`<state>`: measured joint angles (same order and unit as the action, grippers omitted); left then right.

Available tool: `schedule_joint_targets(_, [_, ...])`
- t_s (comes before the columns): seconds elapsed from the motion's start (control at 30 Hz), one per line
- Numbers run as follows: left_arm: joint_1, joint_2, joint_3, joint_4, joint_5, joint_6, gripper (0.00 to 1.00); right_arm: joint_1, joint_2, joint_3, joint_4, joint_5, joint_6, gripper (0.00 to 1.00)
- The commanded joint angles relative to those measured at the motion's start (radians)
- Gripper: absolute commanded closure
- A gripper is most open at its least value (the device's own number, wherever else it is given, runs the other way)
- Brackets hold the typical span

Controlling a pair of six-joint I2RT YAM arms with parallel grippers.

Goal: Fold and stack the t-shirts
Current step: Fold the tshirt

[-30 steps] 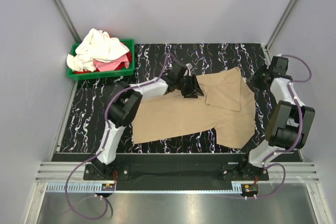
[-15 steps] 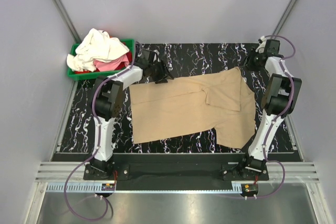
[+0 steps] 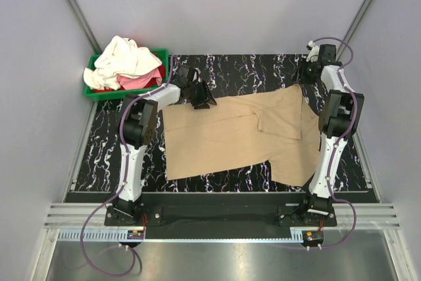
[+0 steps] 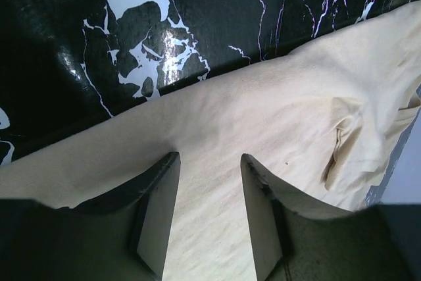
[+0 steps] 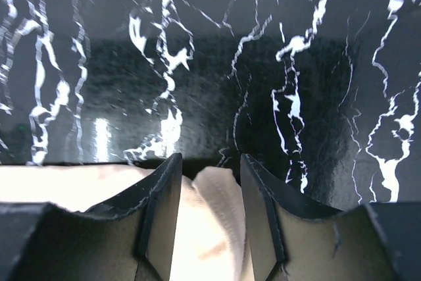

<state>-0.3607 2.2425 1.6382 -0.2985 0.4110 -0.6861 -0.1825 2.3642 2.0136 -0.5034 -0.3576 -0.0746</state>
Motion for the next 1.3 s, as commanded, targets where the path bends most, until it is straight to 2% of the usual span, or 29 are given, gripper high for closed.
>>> schedule_joint_targets(0.0, [0.009, 0.029, 0.022, -0.018, -0.028, 0.031, 0.51, -0.002, 0.024, 0.059, -0.047, 0.014, -0.054, 0.52])
schedule_joint_targets(0.13, [0.011, 0.028, 0.014, -0.021, -0.034, 0.039, 0.51, -0.002, 0.052, 0.082, -0.064, 0.065, -0.073, 0.56])
schedule_joint_targets(0.2, [0.014, 0.029, 0.005, -0.025, -0.038, 0.043, 0.51, -0.003, 0.059, 0.102, -0.069, 0.114, -0.068, 0.69])
schedule_joint_targets(0.23, [0.012, 0.029, 0.002, -0.024, -0.041, 0.045, 0.51, -0.006, 0.081, 0.135, -0.067, 0.137, -0.059, 0.82])
schedule_joint_targets(0.3, [0.016, 0.028, -0.006, -0.028, -0.051, 0.049, 0.51, -0.026, 0.122, 0.210, -0.119, 0.161, 0.010, 0.92])
schedule_joint_targets(0.37, [0.019, 0.031, -0.018, -0.027, -0.058, 0.049, 0.51, -0.055, 0.225, 0.386, -0.184, 0.050, 0.068, 1.00])
schedule_joint_targets(0.43, [0.022, 0.034, -0.021, -0.028, -0.058, 0.049, 0.51, -0.095, 0.294, 0.483, -0.241, -0.050, 0.194, 1.00])
schedule_joint_targets(0.67, [0.031, 0.048, -0.005, -0.030, -0.066, 0.054, 0.51, -0.159, 0.305, 0.452, -0.205, -0.213, 0.418, 1.00])
schedule_joint_targets(0.7, [0.032, 0.052, 0.003, -0.031, -0.064, 0.051, 0.51, -0.163, 0.305, 0.447, -0.199, -0.222, 0.427, 0.92])
schedule_joint_targets(0.8, [0.035, 0.069, 0.044, -0.031, -0.048, 0.051, 0.50, -0.166, 0.297, 0.439, -0.176, -0.231, 0.450, 0.79])
schedule_joint_targets(0.9, [0.035, 0.081, 0.098, -0.031, -0.020, 0.066, 0.49, -0.169, 0.302, 0.459, -0.170, -0.239, 0.455, 0.76])
schedule_joint_targets(0.93, [0.035, 0.086, 0.115, -0.033, -0.012, 0.071, 0.49, -0.169, 0.296, 0.465, -0.172, -0.239, 0.458, 0.71])
schedule_joint_targets(1.0, [0.035, 0.091, 0.173, -0.033, 0.031, 0.082, 0.48, -0.172, 0.276, 0.452, -0.170, -0.231, 0.470, 0.67])
schedule_joint_targets(1.1, [0.035, 0.069, 0.232, -0.033, 0.097, 0.076, 0.48, -0.167, 0.196, 0.377, -0.170, -0.199, 0.481, 0.67])
schedule_joint_targets(1.27, [0.028, -0.033, 0.204, -0.034, 0.130, 0.065, 0.47, -0.138, -0.041, 0.096, -0.161, -0.057, 0.501, 0.72])
